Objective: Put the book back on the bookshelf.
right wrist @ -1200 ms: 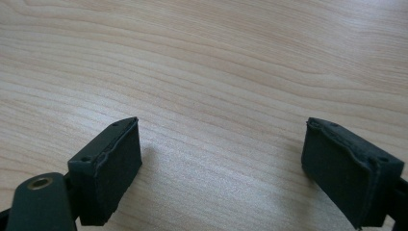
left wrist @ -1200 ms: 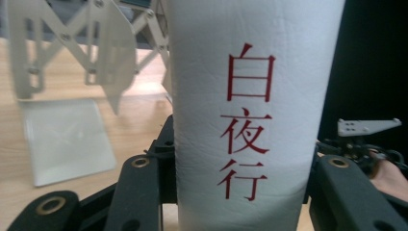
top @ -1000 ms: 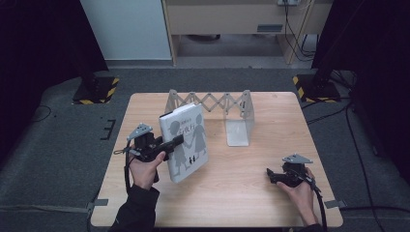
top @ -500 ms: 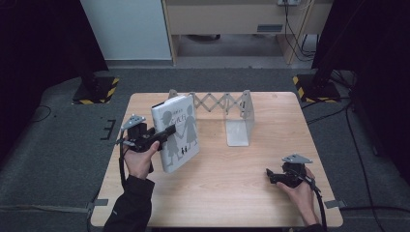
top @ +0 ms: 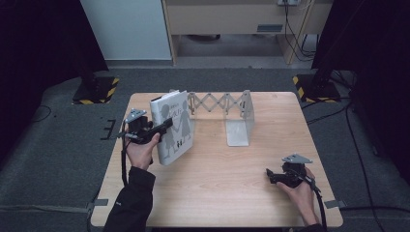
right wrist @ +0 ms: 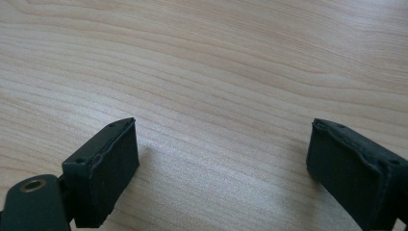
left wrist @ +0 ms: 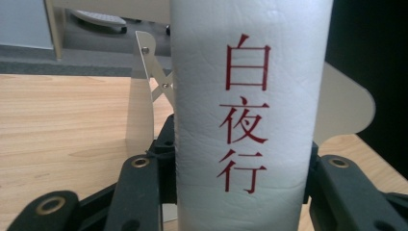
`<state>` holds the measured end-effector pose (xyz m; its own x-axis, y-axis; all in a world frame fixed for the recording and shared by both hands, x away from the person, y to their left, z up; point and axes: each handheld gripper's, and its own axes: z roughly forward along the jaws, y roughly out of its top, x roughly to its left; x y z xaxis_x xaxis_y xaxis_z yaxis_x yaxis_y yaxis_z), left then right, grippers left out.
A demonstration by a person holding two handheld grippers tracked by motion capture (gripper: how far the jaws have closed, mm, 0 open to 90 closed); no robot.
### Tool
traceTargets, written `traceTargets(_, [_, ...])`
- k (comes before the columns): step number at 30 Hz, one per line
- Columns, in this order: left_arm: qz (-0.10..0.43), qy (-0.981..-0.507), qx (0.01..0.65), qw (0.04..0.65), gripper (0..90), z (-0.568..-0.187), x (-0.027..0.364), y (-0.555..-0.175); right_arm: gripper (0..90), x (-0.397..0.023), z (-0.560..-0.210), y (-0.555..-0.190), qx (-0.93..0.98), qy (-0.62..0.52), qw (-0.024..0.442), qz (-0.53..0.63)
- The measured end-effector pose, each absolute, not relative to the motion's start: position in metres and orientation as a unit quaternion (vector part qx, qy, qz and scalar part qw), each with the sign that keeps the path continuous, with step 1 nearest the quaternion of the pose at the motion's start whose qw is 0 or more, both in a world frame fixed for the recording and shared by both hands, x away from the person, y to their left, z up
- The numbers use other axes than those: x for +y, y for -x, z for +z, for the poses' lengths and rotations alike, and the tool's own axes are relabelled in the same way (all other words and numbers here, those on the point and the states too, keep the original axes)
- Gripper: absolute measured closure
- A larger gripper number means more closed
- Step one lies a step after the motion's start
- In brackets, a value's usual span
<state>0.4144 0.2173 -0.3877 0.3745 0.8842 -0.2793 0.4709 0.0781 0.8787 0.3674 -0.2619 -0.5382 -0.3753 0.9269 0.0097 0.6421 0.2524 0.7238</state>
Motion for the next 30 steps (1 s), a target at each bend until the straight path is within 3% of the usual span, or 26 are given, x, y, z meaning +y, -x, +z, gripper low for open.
traceTargets(16, [0.232,-0.644,0.533,0.497,53.3,-0.406,0.202,-0.439,11.1,-0.262,-0.538,-0.368,0.762,-0.513,0.217,0.328])
traceTargets(30, [0.258,-0.650,0.518,0.492,52.5,-0.412,0.192,-0.435,10.7,-0.262,-0.538,-0.368,0.763,-0.513,0.216,0.328])
